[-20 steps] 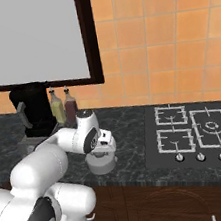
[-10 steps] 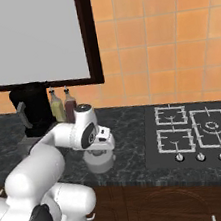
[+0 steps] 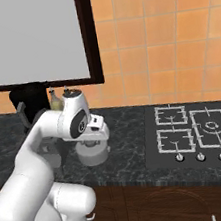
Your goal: Close the lid blender by securely placing the lid on top.
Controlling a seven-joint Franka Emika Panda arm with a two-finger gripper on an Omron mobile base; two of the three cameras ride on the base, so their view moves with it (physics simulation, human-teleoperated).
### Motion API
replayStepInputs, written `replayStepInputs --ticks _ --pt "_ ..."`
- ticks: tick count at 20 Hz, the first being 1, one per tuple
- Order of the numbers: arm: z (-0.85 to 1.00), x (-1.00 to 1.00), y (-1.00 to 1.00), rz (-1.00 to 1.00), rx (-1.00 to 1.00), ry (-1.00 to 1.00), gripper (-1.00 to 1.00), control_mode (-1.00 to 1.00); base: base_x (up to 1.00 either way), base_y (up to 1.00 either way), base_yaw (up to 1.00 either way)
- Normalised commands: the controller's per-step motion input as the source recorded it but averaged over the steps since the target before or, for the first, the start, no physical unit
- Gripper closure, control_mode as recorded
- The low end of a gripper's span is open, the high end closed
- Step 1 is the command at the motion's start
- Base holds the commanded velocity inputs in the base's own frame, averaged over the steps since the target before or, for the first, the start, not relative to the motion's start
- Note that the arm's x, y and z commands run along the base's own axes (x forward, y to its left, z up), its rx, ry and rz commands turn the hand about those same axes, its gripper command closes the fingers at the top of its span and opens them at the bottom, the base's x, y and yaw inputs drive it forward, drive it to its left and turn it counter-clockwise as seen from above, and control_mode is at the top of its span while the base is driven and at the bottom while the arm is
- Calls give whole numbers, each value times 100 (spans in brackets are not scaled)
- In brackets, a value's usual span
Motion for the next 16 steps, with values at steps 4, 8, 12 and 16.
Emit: replayStepInputs --ticks 4,8,12,16 --pt "100 -7 0 0 1 -3 100 -100 0 0 0" --pt "100 -7 1 0 3 -12 100 -100 0 0 0" --pt "100 -13 9 0 2 -14 100 -100 0 0 0" --pt "100 -7 23 0 0 -13 100 -100 0 0 0"
